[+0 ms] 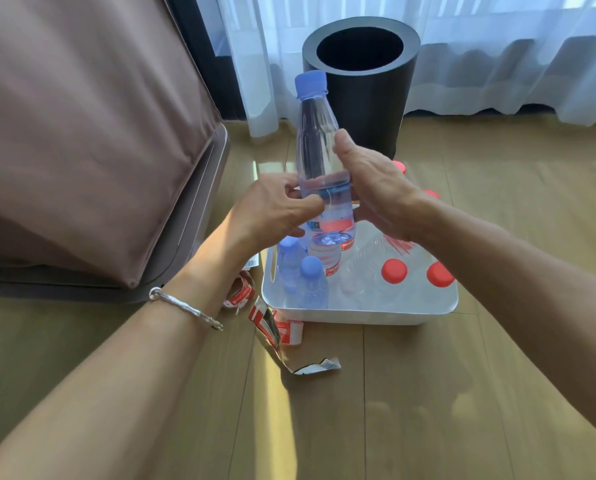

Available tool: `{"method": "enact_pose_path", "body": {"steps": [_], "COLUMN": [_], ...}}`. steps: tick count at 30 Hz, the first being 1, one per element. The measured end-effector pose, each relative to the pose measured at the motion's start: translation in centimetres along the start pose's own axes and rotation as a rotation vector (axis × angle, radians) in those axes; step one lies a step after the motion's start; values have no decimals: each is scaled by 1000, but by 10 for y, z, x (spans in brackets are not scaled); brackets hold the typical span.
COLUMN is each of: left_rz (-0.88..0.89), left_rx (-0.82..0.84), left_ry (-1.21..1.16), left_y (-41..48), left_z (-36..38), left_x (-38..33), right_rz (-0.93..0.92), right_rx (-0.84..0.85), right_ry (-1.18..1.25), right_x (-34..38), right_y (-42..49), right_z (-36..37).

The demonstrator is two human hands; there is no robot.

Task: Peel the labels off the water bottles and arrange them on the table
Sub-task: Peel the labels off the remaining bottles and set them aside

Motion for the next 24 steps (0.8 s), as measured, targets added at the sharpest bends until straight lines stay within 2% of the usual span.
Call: {"method": "enact_pose_path", "body": {"steps": [4,6,9,14,20,24], "left_rz": [92,83,54,67,73,125], "left_rx": [-116,-67,2,-94,-61,-134], "left_ry": [126,150,104,67,59,48], "left_y": [2,2,-3,-4,-5,-4], "left_z": [3,4,8,11,8,8], "left_x": [-1,-3,-5,-6,-6,-1], "right_rz": [24,1,-16,-17,-6,-18], "right_rx": [5,-9,-48,-109,-145,-150], "right_ry": [-56,-78,-64,-16,-6,29], "right_x": [-3,-5,-7,-7,-7,-5], "right_y": [0,1,2,6,5,5], "right_z": [4,6,6,6,8,11]}}
Point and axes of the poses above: each hand's wrist, its own y-axis towards the middle knuckle, its own z-axis out of the palm, x = y × z, the point moved 1 cm from there along y, towards the middle knuckle, and after that the axes turned 9 degrees about -y, right-handed, at the moved point
